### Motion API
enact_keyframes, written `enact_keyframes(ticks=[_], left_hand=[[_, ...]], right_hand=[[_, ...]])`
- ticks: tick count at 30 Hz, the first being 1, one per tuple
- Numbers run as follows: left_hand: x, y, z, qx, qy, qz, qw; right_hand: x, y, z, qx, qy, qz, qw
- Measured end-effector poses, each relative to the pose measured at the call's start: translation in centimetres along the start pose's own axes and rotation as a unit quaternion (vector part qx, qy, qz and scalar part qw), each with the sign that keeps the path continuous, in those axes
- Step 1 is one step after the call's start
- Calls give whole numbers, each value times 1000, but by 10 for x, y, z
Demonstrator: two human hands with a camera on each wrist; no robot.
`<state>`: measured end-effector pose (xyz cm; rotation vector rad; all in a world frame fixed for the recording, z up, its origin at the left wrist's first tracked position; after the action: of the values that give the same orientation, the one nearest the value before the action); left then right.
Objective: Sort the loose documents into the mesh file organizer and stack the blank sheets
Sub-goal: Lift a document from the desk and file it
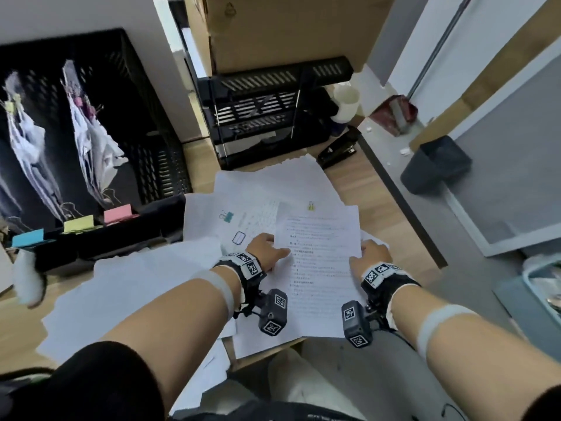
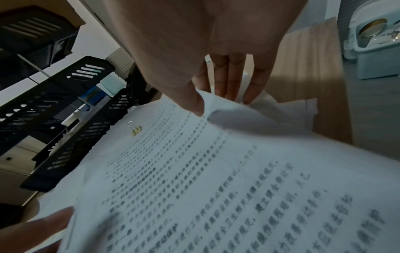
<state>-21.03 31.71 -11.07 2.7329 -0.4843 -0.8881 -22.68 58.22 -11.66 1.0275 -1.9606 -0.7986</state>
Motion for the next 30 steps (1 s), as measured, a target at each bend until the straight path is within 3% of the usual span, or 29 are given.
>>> enact_keyframes(ticks=[7,14,19,25,30], left_hand=[[-6,4,-10,-2,-50,-76,996],[-13,105,-58,-119,-111,-73,984],[27,185,-92,-161,-111,-170,966],[76,247,-136,-177,-100,-294,934],[110,280,-151,-192,-113,-339,914]], right_hand=[[23,17,-4,-36,35,58,997],[128,26,-31,-3,94,229,969],[215,17,-78,12,178,291,940],[290,-6,-131,24,247,351,903],[322,-23,-155,1,258,336,906]])
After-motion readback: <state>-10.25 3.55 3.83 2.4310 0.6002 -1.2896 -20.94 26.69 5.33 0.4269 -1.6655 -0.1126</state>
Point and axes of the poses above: each hand's wrist, its own z-axis towards the middle knuckle, its own y-axis out of the back of the hand, x = y × z, the point moved 5 cm from there along z, towards the middle knuckle, and after that the axes turned 8 degrees about y, right-handed, at the moved point
